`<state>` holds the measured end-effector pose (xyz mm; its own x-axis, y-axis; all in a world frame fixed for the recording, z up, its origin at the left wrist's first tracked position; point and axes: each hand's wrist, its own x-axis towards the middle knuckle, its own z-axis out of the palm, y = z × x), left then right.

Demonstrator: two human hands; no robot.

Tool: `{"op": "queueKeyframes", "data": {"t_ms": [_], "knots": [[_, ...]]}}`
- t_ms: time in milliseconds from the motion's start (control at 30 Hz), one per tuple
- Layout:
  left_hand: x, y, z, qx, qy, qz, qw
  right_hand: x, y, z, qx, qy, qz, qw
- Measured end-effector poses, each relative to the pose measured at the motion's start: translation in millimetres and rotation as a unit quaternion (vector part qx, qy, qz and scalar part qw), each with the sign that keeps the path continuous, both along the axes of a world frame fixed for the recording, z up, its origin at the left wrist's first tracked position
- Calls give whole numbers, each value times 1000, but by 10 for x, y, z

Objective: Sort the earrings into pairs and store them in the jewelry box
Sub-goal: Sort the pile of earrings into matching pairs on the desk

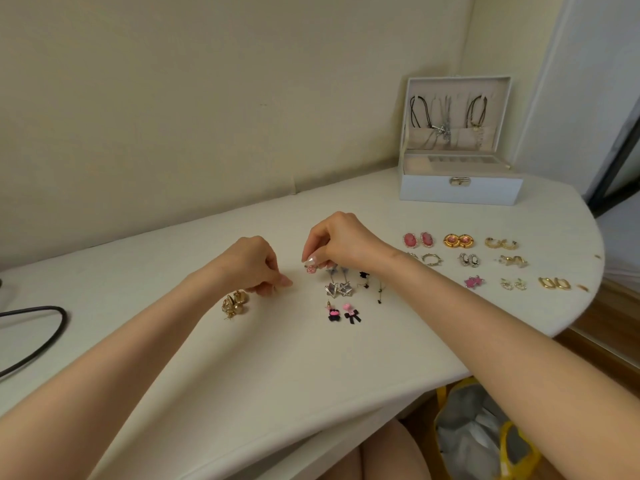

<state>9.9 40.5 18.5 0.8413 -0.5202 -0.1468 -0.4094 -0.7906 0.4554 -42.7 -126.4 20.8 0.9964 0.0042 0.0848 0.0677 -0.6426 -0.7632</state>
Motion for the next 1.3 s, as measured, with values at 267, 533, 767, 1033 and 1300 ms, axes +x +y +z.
{"op": "queueKeyframes", "data": {"t_ms": [267, 533, 767, 1033, 1300], "knots": [[-16, -196, 75, 143, 49, 26, 988, -3, 31, -41, -10, 25, 9, 1000], [69, -148, -5, 13, 50, 48, 998, 13, 4, -124, -2, 54, 6, 999], [77, -20, 70, 13, 68, -8, 998, 18, 13, -136, -61, 36, -11, 997], [63, -206, -89, -34, 48, -24, 998, 10, -9, -168, -110, 18, -7, 994], [63, -288, -158, -58, -24, -49, 997, 30, -20, -195, -125, -5, -14, 992]]}}
